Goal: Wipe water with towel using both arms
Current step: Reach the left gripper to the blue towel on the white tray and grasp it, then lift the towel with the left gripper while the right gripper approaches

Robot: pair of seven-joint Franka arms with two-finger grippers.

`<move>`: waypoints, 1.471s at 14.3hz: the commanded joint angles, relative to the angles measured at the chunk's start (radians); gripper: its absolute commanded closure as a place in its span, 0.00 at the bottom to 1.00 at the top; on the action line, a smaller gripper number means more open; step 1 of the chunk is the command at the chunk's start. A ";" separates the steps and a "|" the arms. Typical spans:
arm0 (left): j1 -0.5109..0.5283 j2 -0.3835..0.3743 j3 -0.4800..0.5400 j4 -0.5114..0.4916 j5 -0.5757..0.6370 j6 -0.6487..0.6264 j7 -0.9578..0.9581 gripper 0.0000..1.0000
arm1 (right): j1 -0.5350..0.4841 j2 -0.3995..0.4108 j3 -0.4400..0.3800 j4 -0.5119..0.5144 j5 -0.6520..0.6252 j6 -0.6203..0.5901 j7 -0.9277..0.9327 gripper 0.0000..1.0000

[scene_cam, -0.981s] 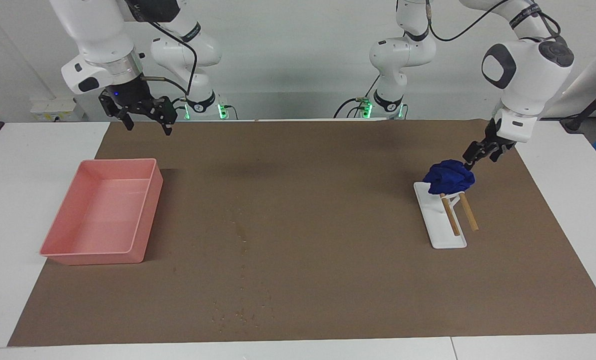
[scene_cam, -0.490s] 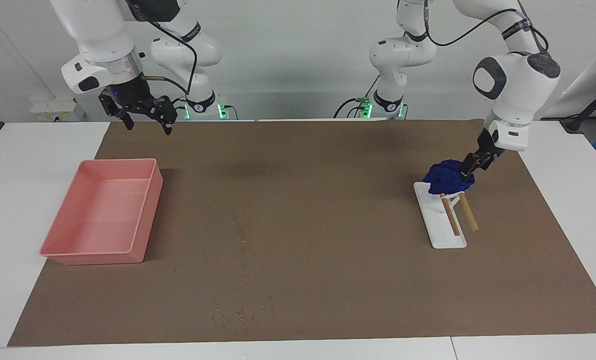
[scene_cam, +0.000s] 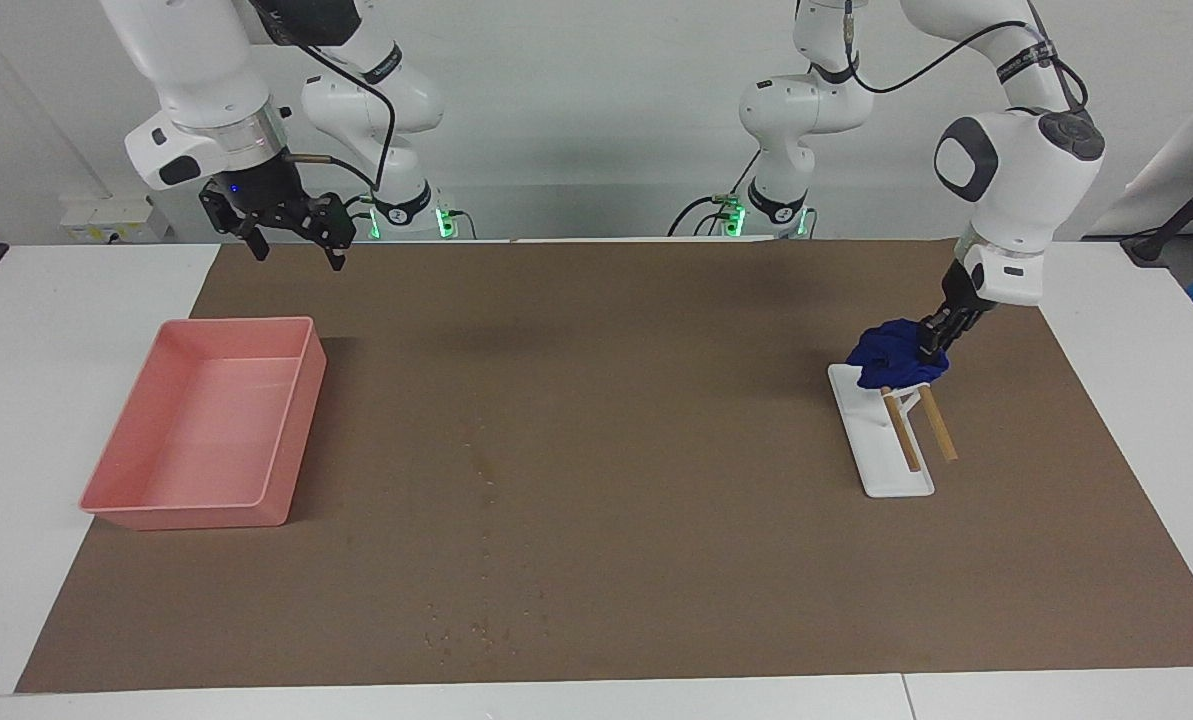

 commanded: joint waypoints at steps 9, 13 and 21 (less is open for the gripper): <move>-0.079 0.031 -0.005 0.286 -0.046 -0.342 -0.192 1.00 | -0.006 -0.025 0.009 -0.027 0.021 0.051 0.044 0.00; -0.117 0.027 -0.066 0.390 -0.111 -0.422 -0.505 1.00 | 0.009 -0.016 0.013 -0.022 0.097 0.123 0.165 0.02; -0.136 0.020 -0.351 0.440 -0.152 -0.350 -1.217 1.00 | 0.149 0.021 0.016 -0.025 0.378 0.272 0.678 0.04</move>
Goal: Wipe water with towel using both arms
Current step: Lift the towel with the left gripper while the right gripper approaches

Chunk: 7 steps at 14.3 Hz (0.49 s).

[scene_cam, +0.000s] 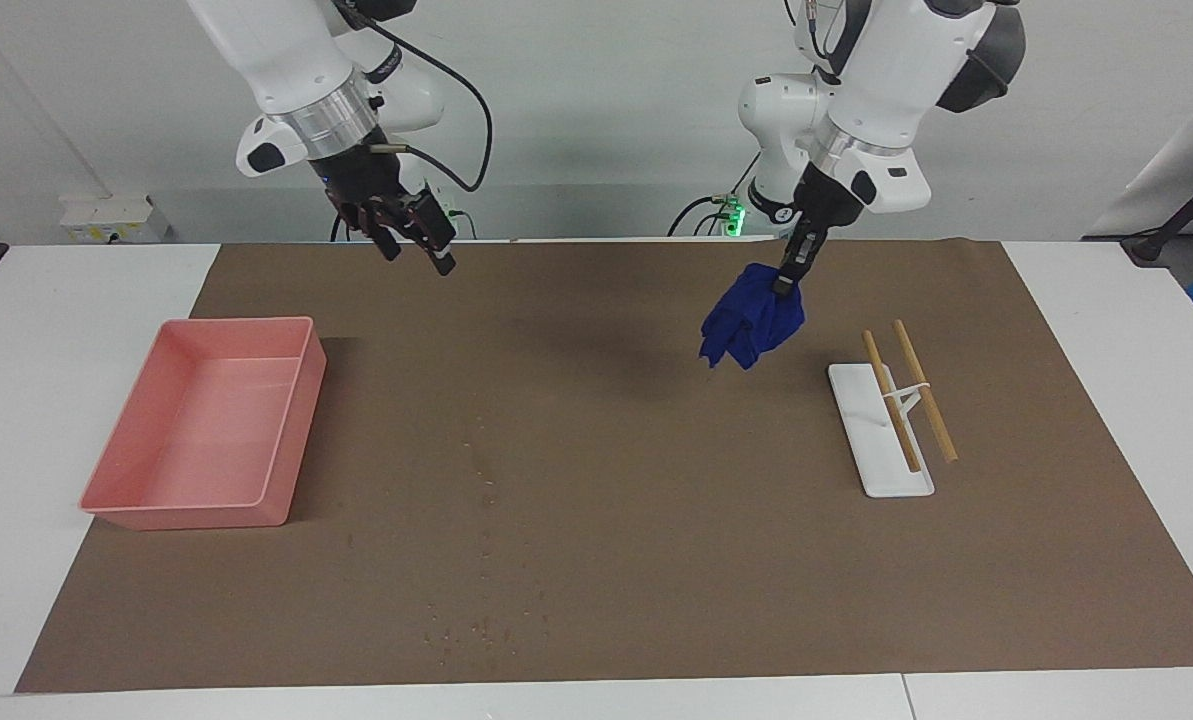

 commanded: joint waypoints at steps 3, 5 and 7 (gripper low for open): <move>-0.012 0.010 -0.124 0.036 -0.025 0.125 -0.394 1.00 | 0.070 0.059 0.002 -0.008 0.127 0.134 0.210 0.06; -0.012 0.009 -0.173 0.044 -0.025 0.178 -0.517 1.00 | 0.089 0.088 0.002 -0.008 0.228 0.184 0.297 0.09; -0.012 0.009 -0.213 0.052 -0.022 0.195 -0.597 1.00 | 0.130 0.102 0.002 -0.010 0.239 0.226 0.345 0.09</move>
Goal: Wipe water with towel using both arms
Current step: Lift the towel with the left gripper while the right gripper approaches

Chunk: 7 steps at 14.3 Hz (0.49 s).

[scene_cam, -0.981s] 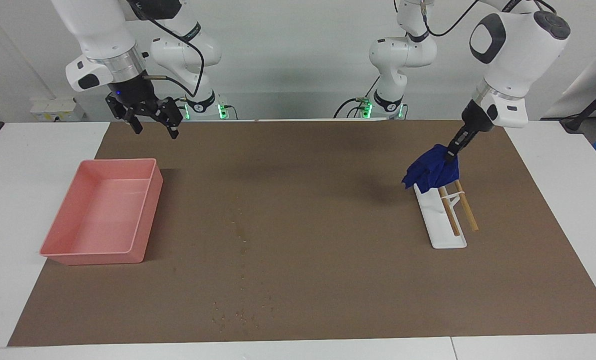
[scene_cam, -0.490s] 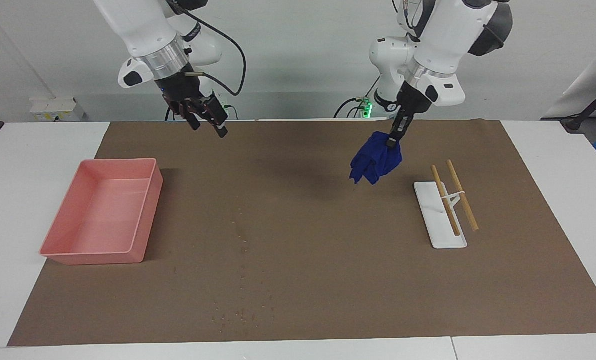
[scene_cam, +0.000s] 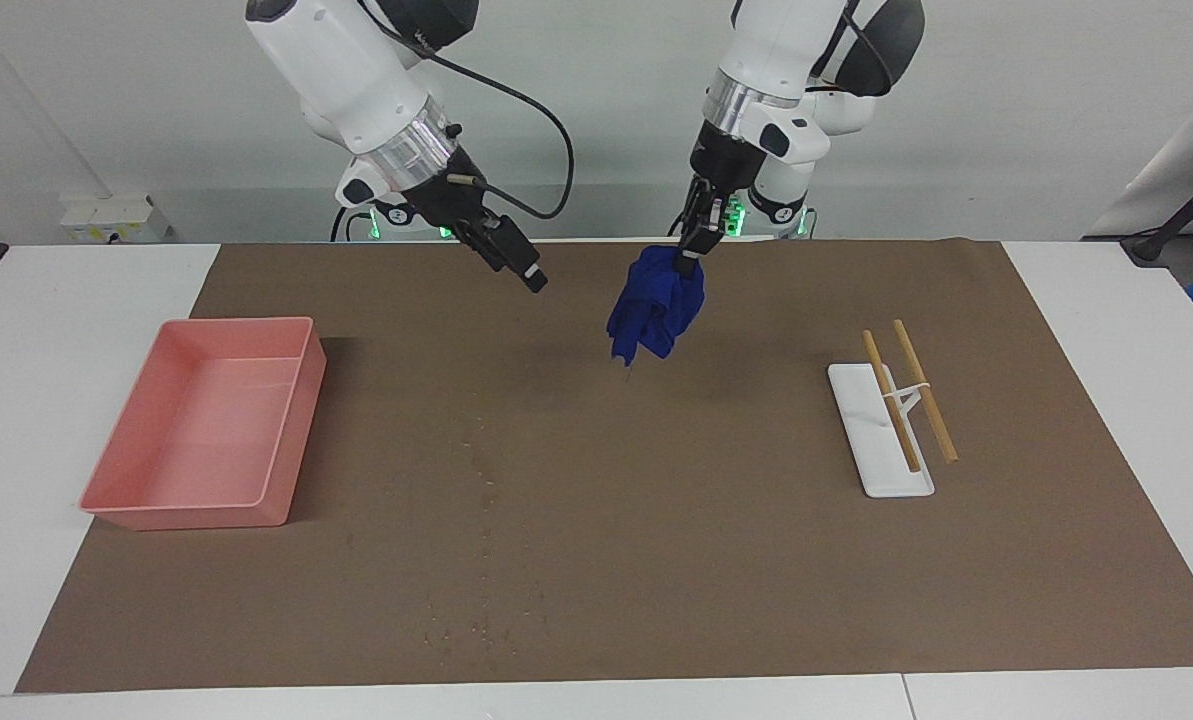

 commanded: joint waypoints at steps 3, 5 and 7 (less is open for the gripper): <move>-0.025 0.012 -0.031 0.046 -0.004 0.109 -0.179 1.00 | 0.033 0.019 0.001 -0.012 0.037 0.043 0.059 0.09; -0.039 0.015 -0.031 0.061 -0.001 0.141 -0.232 1.00 | 0.046 0.019 0.001 -0.019 0.037 0.043 0.106 0.09; -0.047 0.018 -0.033 0.058 0.010 0.211 -0.269 1.00 | 0.050 0.016 0.003 -0.027 0.066 0.037 0.175 0.09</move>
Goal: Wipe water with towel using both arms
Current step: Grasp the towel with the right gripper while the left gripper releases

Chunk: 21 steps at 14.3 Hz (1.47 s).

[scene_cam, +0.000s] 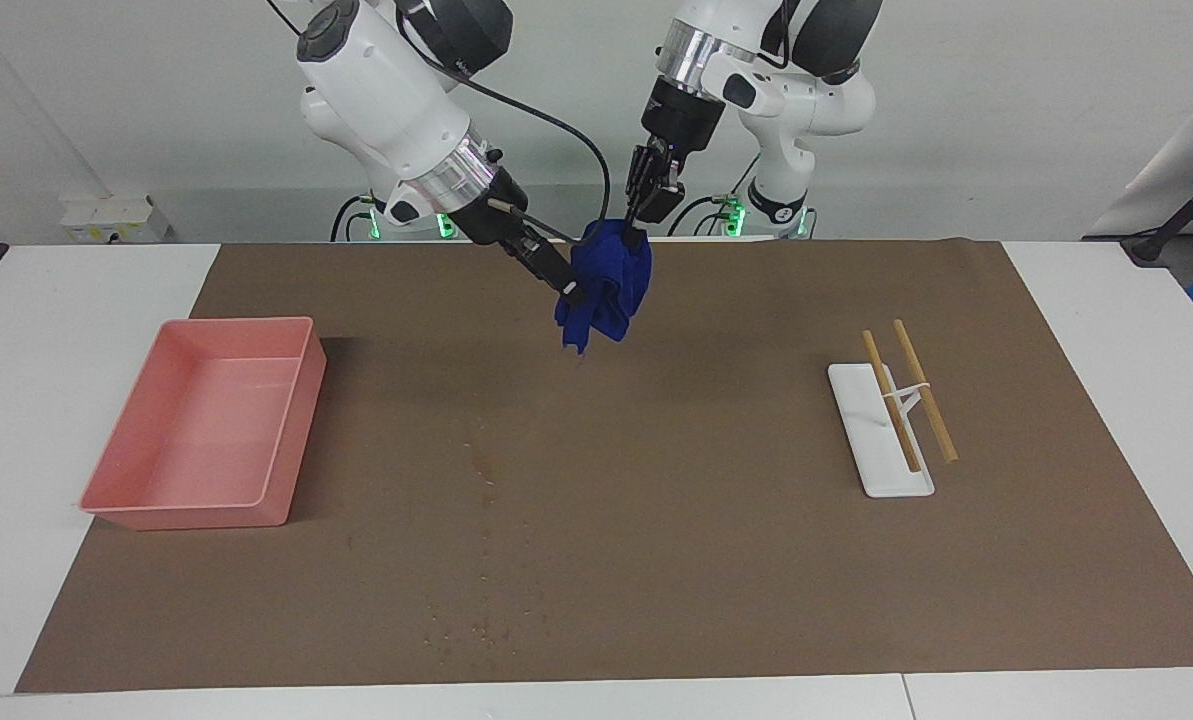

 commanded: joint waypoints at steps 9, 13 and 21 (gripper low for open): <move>-0.030 0.018 0.009 0.003 0.009 0.102 -0.051 1.00 | 0.009 -0.007 0.002 -0.022 0.140 0.054 0.133 1.00; -0.029 0.016 0.009 0.000 0.007 0.097 -0.037 1.00 | 0.007 -0.004 0.002 -0.016 0.145 0.062 0.145 1.00; 0.011 0.018 0.019 0.000 0.007 0.077 0.076 0.00 | -0.019 -0.003 -0.003 -0.019 0.125 0.083 0.096 1.00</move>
